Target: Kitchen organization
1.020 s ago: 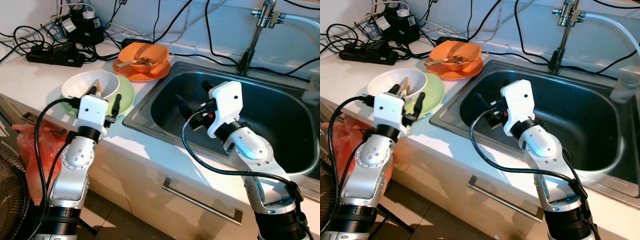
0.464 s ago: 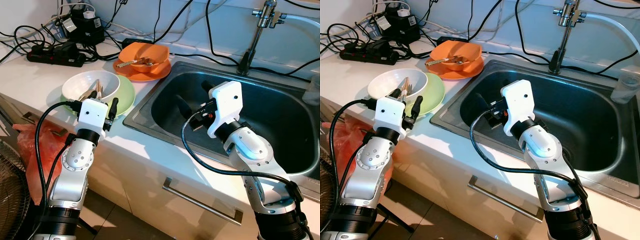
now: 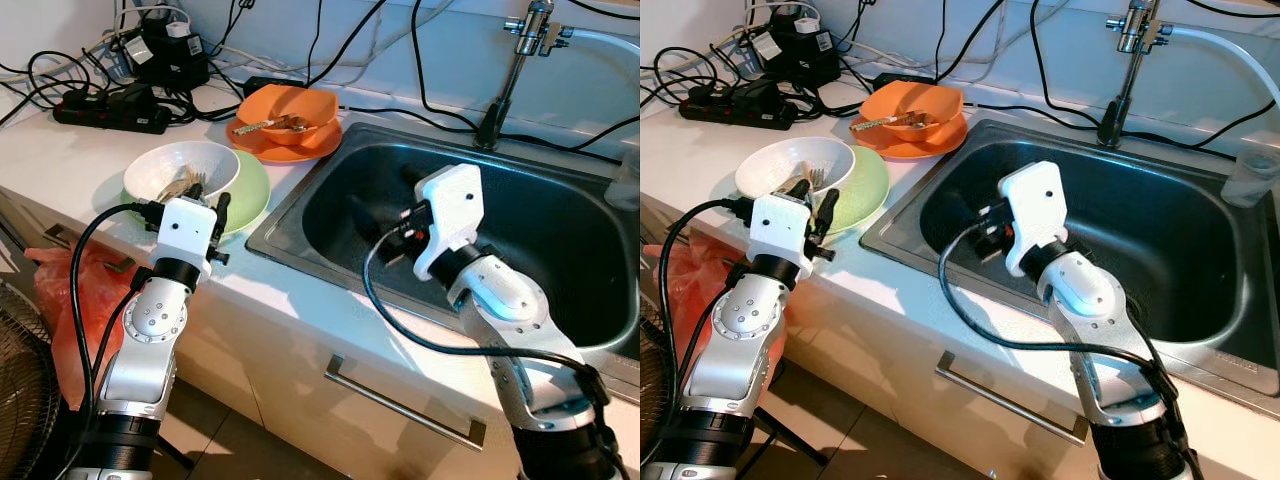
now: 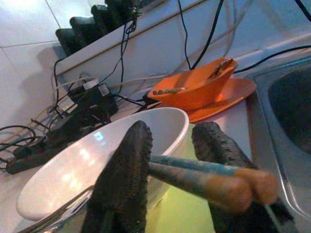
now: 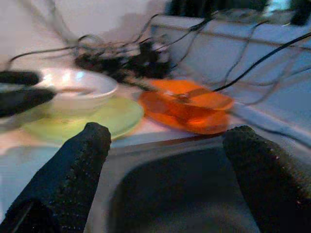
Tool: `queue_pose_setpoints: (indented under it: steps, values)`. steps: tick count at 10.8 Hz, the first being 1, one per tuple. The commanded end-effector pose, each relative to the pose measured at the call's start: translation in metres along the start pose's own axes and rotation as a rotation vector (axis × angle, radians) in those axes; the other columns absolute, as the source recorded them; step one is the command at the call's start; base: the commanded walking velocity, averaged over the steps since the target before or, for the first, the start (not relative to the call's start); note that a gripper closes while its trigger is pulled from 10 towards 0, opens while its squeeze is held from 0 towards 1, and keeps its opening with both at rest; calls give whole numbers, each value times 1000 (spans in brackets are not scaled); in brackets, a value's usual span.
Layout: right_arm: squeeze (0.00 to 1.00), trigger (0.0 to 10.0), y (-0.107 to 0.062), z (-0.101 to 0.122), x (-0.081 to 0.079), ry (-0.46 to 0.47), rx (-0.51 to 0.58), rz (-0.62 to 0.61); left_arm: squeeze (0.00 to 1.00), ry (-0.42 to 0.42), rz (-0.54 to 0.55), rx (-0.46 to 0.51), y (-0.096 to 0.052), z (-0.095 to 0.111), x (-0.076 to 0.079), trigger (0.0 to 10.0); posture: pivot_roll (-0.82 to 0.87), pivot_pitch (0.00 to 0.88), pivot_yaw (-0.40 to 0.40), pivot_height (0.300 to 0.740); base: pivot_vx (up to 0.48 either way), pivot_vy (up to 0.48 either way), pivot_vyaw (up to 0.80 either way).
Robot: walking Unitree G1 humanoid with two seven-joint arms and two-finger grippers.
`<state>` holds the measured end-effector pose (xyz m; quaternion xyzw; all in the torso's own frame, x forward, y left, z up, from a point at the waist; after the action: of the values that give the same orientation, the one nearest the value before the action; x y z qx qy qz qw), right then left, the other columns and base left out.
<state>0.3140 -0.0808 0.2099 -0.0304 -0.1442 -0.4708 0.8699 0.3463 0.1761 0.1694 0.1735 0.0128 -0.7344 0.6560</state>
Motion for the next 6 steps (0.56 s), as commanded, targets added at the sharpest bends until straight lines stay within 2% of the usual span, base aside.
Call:
queue_pose_setpoints:
  steps: [1, 2, 4, 6]
  values:
    - [0, 10000, -3, -3, -8, 13, -17, 52, 0, -4, -4, -6, -1, -2, -1, 0, -29, 0, 25, 740, 0, 0, 0]
    - [0, 10000, -9, -9, -19, 17, -47, 140, 0, -4, -5, -5, -1, -2, 0, 0, -30, 0, 25, 740, 0, 0, 0]
    - [0, 10000, -13, -12, -25, 18, -64, 185, 0, -5, -5, -4, -1, -2, 0, 0, -31, 0, 26, 740, 0, 0, 0]
    - [0, 10000, -14, -13, -24, 15, -70, 186, 0, -3, -6, -4, -1, -2, 0, 0, -33, 0, 29, 740, 0, 0, 0]
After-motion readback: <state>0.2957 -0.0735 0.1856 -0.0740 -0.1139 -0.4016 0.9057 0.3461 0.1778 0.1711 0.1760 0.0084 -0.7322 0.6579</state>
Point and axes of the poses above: a point about 5 cm out from each wrist's last joint towards the gripper, its own y axis pointing out of the wrist towards the gripper, its own z axis along the axis of the wrist's last joint, x = y × z, the point moved 4 cm from there along y, pointing out of the wrist towards the gripper, and after that the axes turned 6 degrees about -y, right-handed, at the moved point
